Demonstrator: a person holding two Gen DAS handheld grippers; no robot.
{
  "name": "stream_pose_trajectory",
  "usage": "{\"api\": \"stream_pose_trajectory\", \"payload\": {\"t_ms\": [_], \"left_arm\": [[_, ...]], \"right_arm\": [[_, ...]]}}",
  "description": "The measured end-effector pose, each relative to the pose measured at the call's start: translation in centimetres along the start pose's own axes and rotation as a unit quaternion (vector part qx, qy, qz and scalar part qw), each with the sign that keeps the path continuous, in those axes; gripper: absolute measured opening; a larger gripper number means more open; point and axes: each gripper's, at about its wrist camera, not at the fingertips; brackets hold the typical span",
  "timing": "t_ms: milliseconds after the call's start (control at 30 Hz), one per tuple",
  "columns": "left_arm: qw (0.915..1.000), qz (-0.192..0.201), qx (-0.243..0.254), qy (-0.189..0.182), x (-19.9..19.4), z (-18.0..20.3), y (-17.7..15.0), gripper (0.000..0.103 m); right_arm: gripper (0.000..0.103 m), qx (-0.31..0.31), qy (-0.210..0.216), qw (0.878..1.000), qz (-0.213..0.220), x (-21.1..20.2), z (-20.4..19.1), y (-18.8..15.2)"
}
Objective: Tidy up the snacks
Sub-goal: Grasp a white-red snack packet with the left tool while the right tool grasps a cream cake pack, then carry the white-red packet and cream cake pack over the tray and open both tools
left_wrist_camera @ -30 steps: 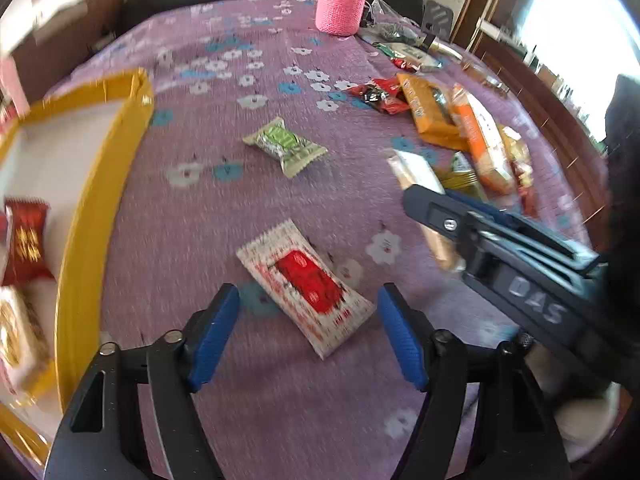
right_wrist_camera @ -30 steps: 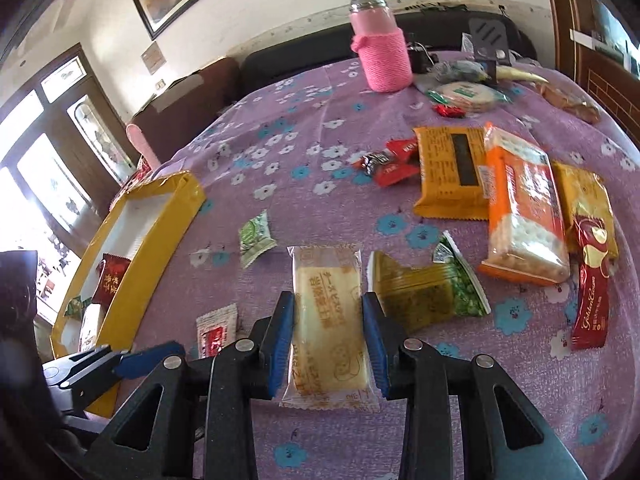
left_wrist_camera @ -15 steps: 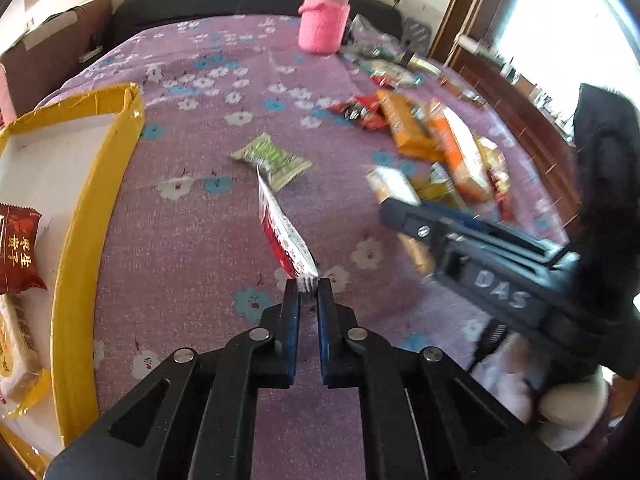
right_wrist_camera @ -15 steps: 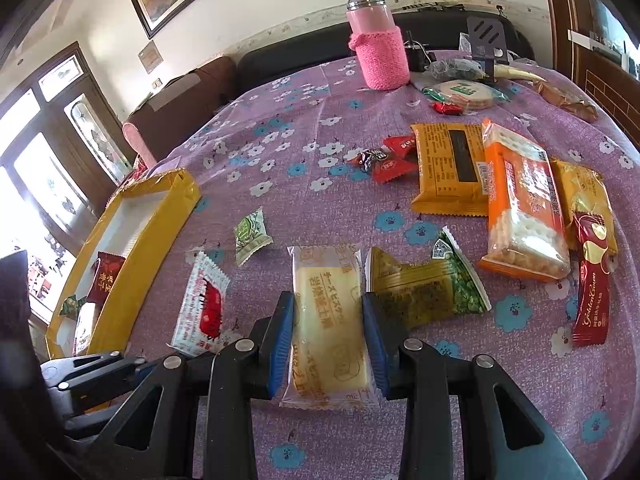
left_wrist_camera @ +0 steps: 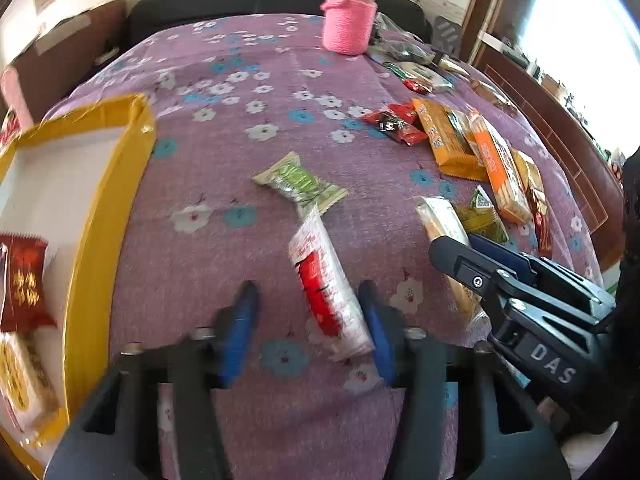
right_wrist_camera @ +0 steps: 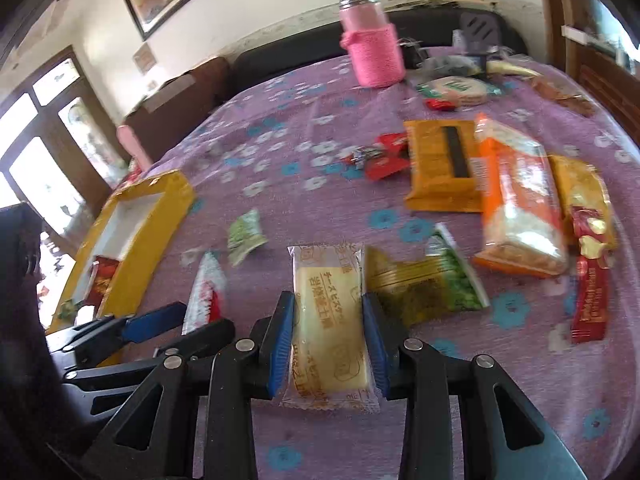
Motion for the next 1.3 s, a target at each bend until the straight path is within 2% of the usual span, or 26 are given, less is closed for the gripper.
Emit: {"api": "stream_pose_trajectory", "payload": {"t_ms": [67, 300, 533, 633, 733, 833, 1000, 1167, 1300], "left_arm": [[1.0, 0.005, 0.001, 0.003, 0.1, 0.0, 0.0, 0.01], [0.9985, 0.023, -0.044, -0.025, -1.6, -2.1, -0.2, 0.009], [0.9924, 0.069, -0.087, -0.053, -7.7, -6.6, -1.2, 0.009], [0.989, 0.097, -0.106, -0.034, -10.6, -9.9, -1.8, 0.01], [0.9842, 0.12, -0.13, 0.009, -13.1, -14.2, -2.6, 0.01], [0.9789, 0.127, -0.155, 0.041, -13.9, -18.1, -3.3, 0.01], [0.9721, 0.111, -0.198, 0.059, -12.7, -22.9, -4.6, 0.01], [0.9721, 0.094, -0.206, 0.059, -11.1, -24.4, -5.0, 0.01], [0.9721, 0.09, -0.206, 0.066, -10.5, -25.2, -5.2, 0.01]], "right_arm": [[0.035, 0.013, 0.018, 1.0, -0.001, 0.0, 0.4, 0.0], [0.035, 0.003, 0.013, 1.0, -0.002, 0.2, 0.0, 0.0], [0.035, -0.007, 0.02, 1.0, 0.01, 0.0, -0.6, -0.1], [0.035, -0.015, 0.022, 1.0, 0.016, -0.1, -1.0, -0.1], [0.035, -0.022, 0.027, 0.999, 0.019, -0.7, -2.2, 0.4], [0.035, -0.026, 0.059, 0.998, 0.017, -1.6, -4.3, 1.1], [0.034, -0.057, 0.129, 0.99, -0.01, -1.3, -10.9, 2.8], [0.034, -0.096, 0.177, 0.978, -0.055, 0.8, -18.1, 2.8], [0.034, -0.136, 0.174, 0.972, -0.084, 2.8, -22.9, 1.8]]}}
Point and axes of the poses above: each gripper's, at about its wrist camera, not at the fingertips, and x roughly the way its jaws point, z to its right, y to its top, and after that the axes turned 6 degrees about -x, right-handed
